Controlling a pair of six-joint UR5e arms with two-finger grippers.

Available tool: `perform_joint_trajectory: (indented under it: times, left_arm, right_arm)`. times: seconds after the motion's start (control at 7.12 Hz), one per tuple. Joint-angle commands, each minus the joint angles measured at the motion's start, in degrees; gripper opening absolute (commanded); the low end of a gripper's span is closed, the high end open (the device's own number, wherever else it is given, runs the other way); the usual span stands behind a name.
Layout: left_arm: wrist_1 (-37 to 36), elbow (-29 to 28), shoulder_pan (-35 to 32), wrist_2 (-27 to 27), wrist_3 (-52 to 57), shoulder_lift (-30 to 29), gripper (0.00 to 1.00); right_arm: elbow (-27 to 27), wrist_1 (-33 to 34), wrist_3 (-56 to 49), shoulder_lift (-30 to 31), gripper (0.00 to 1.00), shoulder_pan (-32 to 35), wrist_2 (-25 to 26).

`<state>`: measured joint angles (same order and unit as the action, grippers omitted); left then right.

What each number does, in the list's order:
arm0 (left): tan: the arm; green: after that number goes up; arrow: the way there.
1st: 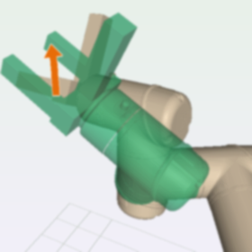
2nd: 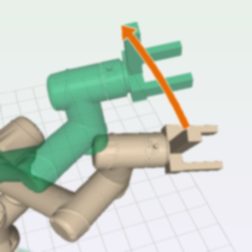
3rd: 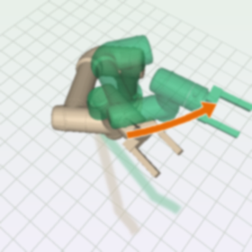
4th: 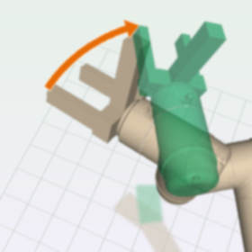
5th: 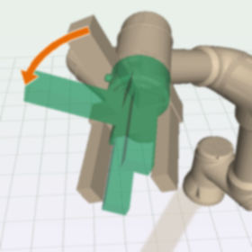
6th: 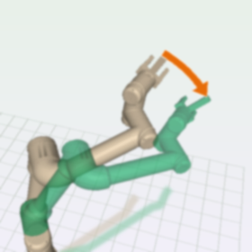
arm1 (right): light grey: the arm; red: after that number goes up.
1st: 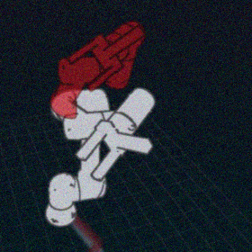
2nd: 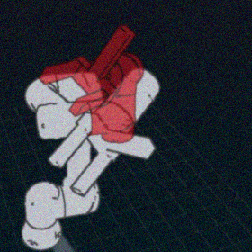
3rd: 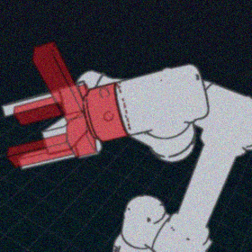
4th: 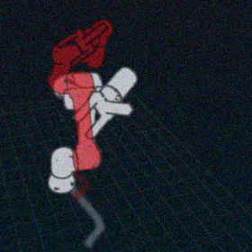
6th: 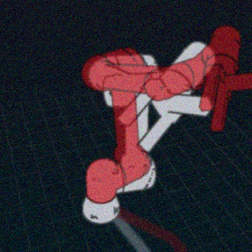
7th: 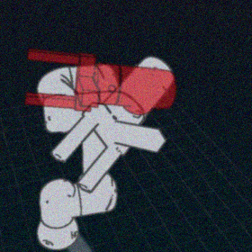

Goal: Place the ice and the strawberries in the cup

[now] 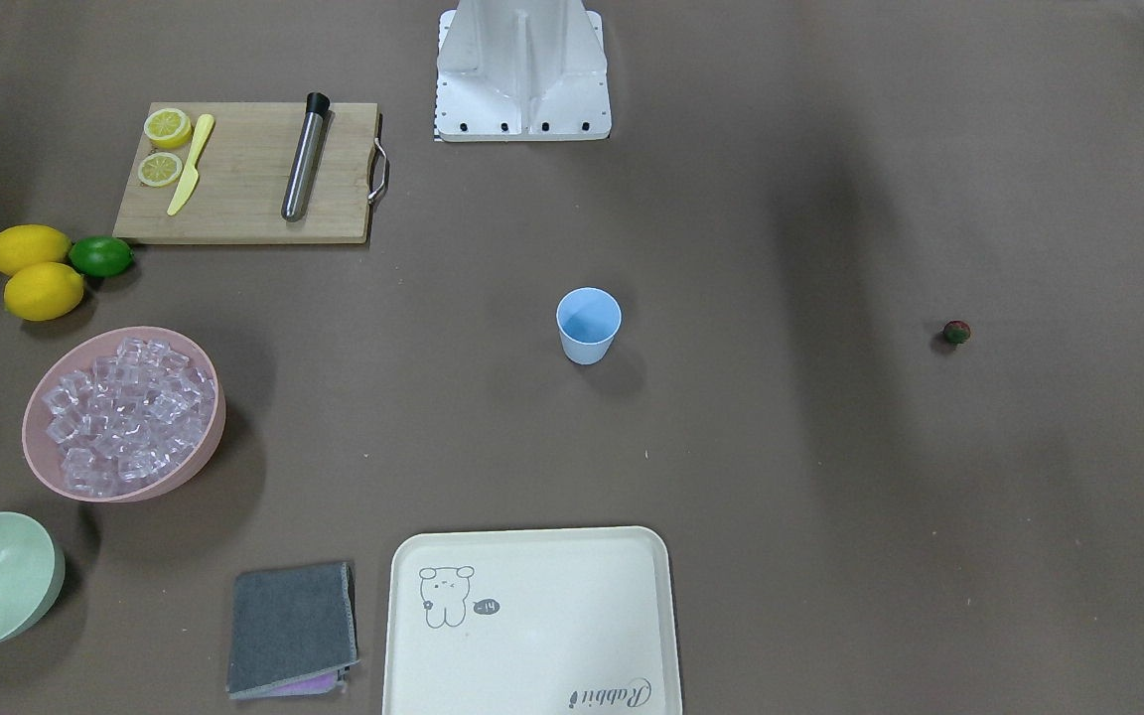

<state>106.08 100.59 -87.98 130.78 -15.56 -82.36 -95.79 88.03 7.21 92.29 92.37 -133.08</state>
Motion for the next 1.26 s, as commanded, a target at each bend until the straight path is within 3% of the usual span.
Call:
perform_joint_trajectory:
  times: [0.0,1.12]
  left_arm:
    - [0.0,0.0,0.0,0.0,0.0,0.1,0.98]
    - [0.1,0.2,0.0,0.1,0.0,0.0,0.98]
  right_arm:
    - [0.1,0.1,-0.8,-0.2,1.0,0.0,0.0]
    - [0.1,0.7,-0.7,-0.4,1.0,-1.9,-0.8]
